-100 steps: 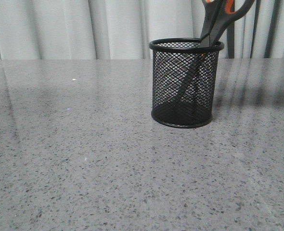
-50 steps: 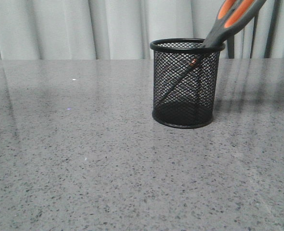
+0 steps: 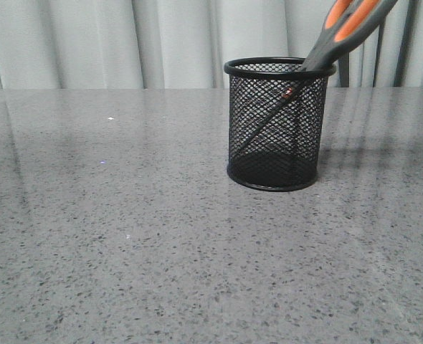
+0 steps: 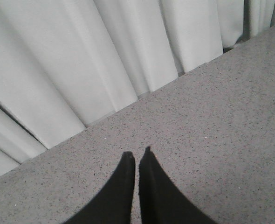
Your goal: Put scissors into bucket
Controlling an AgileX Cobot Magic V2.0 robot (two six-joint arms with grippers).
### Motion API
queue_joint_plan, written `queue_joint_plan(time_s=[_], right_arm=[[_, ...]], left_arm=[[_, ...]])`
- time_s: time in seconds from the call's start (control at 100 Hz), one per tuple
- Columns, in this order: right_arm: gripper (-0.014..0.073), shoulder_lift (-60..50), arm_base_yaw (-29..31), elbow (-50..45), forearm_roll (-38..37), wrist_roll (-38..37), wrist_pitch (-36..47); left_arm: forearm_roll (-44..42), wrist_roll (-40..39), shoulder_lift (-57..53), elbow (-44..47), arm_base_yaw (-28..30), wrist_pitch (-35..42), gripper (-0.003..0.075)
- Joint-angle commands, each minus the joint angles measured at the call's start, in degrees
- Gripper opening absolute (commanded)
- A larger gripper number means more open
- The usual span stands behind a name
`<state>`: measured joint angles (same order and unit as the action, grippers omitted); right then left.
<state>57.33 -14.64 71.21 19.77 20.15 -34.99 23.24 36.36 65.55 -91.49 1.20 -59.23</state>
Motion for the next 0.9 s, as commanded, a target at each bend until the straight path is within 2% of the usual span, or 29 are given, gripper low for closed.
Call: queue_joint_plan(time_s=[0.0, 0.16, 0.29, 0.36, 0.49, 0.64, 0.73, 0.89], right_arm=[[-0.0071, -4.99, 0.26, -4.62, 1.29, -0.18, 12.5], [-0.0071, -12.79, 0.26, -15.37, 1.76, -0.18, 21.4], [-0.0071, -18.62, 0.26, -23.72, 1.76, -0.18, 26.88], [-0.0071, -21.39, 0.26, -27.89, 1.76, -0.18, 28.33], [-0.0071, -26.47, 0.26, -35.55, 2.05, -0.18, 30.73], [-0.0071, -32.11, 0.26, -44.28, 3.66, -0.18, 38.41], [-0.0071, -33.67, 0.26, -48.3, 3.66, -0.18, 40.6], [-0.0071, -33.79, 0.26, -51.58, 3.66, -0.18, 39.83]], left_arm=[[3.32, -0.65, -3.11, 1.54, 0.09, 6.37, -0.0021], [3.53, -0.65, -11.48, 15.59, 0.09, 20.74, -0.0021], [5.85, 1.14, -21.68, 33.33, 0.09, 37.37, -0.0021], [6.38, 1.93, -27.44, 41.84, -0.03, 42.95, -0.0021], [6.38, 2.8, -38.04, 54.42, -0.18, 47.68, -0.0021], [10.26, 2.8, -50.21, 66.75, -0.18, 51.25, -0.0021], [12.53, 2.8, -55.0, 70.7, -0.18, 51.7, -0.0021], [17.43, 2.8, -59.38, 73.81, -0.18, 51.6, -0.0021]])
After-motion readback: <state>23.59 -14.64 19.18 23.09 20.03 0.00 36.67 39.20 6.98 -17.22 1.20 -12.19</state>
